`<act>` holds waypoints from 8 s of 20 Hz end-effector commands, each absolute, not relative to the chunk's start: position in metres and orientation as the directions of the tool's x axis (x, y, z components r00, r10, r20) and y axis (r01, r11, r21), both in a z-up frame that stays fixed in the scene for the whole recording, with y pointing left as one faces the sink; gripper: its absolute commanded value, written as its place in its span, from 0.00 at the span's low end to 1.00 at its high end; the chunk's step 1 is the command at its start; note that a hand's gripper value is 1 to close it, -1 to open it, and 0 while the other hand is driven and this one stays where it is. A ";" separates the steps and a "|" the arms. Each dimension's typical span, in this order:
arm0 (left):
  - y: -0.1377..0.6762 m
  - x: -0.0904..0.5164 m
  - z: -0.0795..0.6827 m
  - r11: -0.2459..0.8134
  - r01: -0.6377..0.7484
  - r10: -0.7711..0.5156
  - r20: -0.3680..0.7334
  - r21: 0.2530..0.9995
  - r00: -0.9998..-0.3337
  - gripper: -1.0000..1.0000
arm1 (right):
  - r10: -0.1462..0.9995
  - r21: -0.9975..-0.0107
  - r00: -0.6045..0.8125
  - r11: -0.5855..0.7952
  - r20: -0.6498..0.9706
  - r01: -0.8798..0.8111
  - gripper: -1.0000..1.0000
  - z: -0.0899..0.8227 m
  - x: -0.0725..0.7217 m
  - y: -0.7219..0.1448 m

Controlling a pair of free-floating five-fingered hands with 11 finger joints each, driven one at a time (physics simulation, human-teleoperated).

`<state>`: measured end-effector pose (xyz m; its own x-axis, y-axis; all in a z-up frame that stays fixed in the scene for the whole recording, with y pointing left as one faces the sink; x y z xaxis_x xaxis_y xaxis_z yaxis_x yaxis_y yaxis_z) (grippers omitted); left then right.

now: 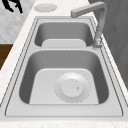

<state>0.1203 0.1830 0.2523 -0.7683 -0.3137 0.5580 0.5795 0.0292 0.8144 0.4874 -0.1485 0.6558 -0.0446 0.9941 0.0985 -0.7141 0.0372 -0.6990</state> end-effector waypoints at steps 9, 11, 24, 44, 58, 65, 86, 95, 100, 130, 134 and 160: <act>0.183 0.120 0.252 0.029 0.580 -0.314 0.558 0.814 -0.768 0.50 | 0.992 -0.503 -0.080 -0.022 0.093 -0.864 0.00 0.626 0.531 -0.149; 0.183 0.120 0.252 0.029 0.580 -0.314 0.558 0.814 -0.768 0.50 | 0.991 -0.484 -0.084 -0.023 0.104 -0.875 0.00 0.621 0.537 -0.152; 0.183 0.120 0.252 0.029 0.580 -0.314 0.558 0.814 -0.768 0.50 | 0.964 -0.473 -0.086 0.044 0.250 -0.880 0.00 0.609 0.521 -0.176; 0.183 0.120 0.252 0.029 0.580 -0.314 0.558 0.814 -0.768 0.50 | 0.978 -0.817 -0.110 0.086 0.180 -0.570 1.00 0.618 0.505 -0.163; 0.183 0.120 0.252 0.029 0.580 -0.314 0.558 0.814 -0.768 0.50 | 0.977 -0.833 -0.116 0.090 0.181 -0.546 1.00 0.663 0.438 -0.175; 0.183 0.120 0.252 0.029 0.580 -0.314 0.558 0.814 -0.768 0.50 | 0.978 -0.848 -0.098 0.107 0.184 -0.520 1.00 0.667 0.385 -0.171; 0.183 0.120 0.252 0.029 0.580 -0.314 0.558 0.814 -0.768 0.50 | 0.980 -0.847 -0.079 0.114 0.181 -0.519 1.00 0.638 0.217 -0.165; 0.183 0.120 0.252 0.029 0.580 -0.314 0.558 0.814 -0.768 0.50 | 0.981 -0.848 -0.075 0.116 0.179 -0.517 1.00 0.583 0.159 -0.166; 0.183 0.120 0.252 0.029 0.580 -0.314 0.558 0.814 -0.768 0.50 | 0.981 -0.849 -0.081 0.110 0.176 -0.517 1.00 0.552 0.124 -0.169; 0.183 0.120 0.252 0.029 0.580 -0.314 0.558 0.814 -0.768 0.50 | 0.980 -0.836 -0.102 0.087 0.169 -0.541 1.00 0.295 0.266 -0.166; 0.183 0.120 0.252 0.029 0.580 -0.314 0.558 0.814 -0.768 0.50 | 0.980 -0.839 -0.102 0.090 0.170 -0.537 1.00 0.262 0.299 -0.166; 0.183 0.120 0.252 0.029 0.580 -0.314 0.558 0.814 -0.768 0.50 | 0.981 -0.878 -0.072 0.125 0.178 -0.463 1.00 0.058 0.414 -0.205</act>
<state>0.1203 0.1830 0.2523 -0.7683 -0.3137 0.5580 0.5795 0.0292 0.8144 0.4052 -0.2063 0.0753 -0.1028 0.9818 0.1599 -0.4820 0.0914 -0.8714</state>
